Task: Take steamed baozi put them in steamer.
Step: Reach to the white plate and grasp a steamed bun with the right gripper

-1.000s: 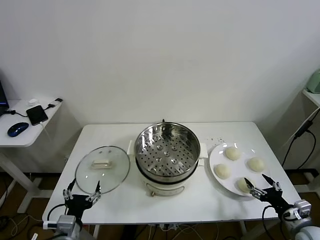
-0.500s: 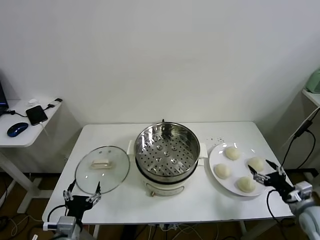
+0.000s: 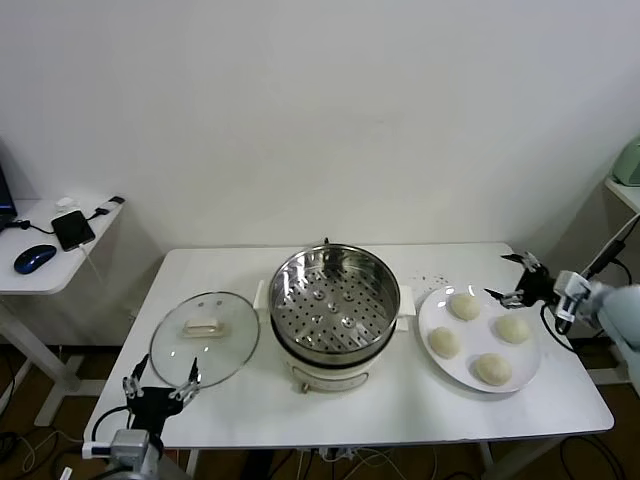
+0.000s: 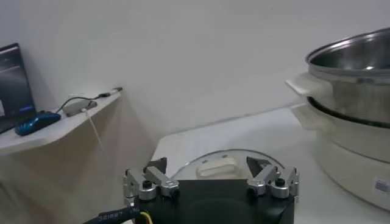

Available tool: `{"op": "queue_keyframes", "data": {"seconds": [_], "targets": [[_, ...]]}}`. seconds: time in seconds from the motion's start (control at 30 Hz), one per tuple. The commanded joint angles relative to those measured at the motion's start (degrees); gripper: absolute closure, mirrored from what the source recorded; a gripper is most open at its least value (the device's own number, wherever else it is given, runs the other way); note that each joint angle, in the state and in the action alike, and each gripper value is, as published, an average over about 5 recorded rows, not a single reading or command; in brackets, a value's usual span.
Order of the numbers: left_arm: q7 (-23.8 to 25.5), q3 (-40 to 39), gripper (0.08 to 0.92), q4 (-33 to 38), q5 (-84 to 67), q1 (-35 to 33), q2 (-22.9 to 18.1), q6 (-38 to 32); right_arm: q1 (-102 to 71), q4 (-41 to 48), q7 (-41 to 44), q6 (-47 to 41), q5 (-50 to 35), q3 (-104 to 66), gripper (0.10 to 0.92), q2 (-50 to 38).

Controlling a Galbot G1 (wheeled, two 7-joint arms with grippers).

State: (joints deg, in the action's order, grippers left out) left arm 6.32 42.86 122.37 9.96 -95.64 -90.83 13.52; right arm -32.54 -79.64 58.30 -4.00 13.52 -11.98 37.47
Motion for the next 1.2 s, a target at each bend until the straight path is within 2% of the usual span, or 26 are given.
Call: {"op": "queue_keyframes", "data": {"seconds": [0.03, 0.17, 0.33, 0.43, 0.57, 0.87, 1.2], "targets": [[-0.3, 0.3, 0.177, 0.1, -0.7, -1.2, -0.1, -0.3, 29.5, 15.2, 19.4, 8.5, 15.8, 27.1, 0.203, 3.1], [-1.2, 0.4, 0.177, -0.1, -1.0, -2.6, -0.9, -1.1, 29.9, 22.9, 18.4, 11.2, 20.1, 27.3, 0.203, 9.1], [-1.7, 0.6, 0.177, -0.1, -1.3, -3.5, -1.7, -1.6, 28.3, 34.1, 12.1, 14.4, 22.4, 23.5, 0.203, 15.7], [-1.8, 0.9, 0.177, -0.3, -1.3, -3.6, -2.8, -1.7, 27.1, 37.9, 10.1, 15.6, 23.5, 21.5, 0.203, 18.1], [-1.8, 1.0, 0.177, -0.3, -1.1, -4.1, -3.7, -1.7, 25.8, 39.5, 10.6, 15.4, 23.5, 20.6, 0.203, 19.4], [-1.6, 0.9, 0.177, -0.7, -1.0, -4.1, -2.9, -1.4, 24.4, 41.6, 11.6, 16.1, 27.0, 18.2, 0.203, 20.9], [-1.6, 0.8, 0.177, -1.3, -1.1, -4.0, -2.9, -1.5, 24.1, 44.8, 8.3, 16.5, 28.6, 16.6, 0.203, 22.6]]}}
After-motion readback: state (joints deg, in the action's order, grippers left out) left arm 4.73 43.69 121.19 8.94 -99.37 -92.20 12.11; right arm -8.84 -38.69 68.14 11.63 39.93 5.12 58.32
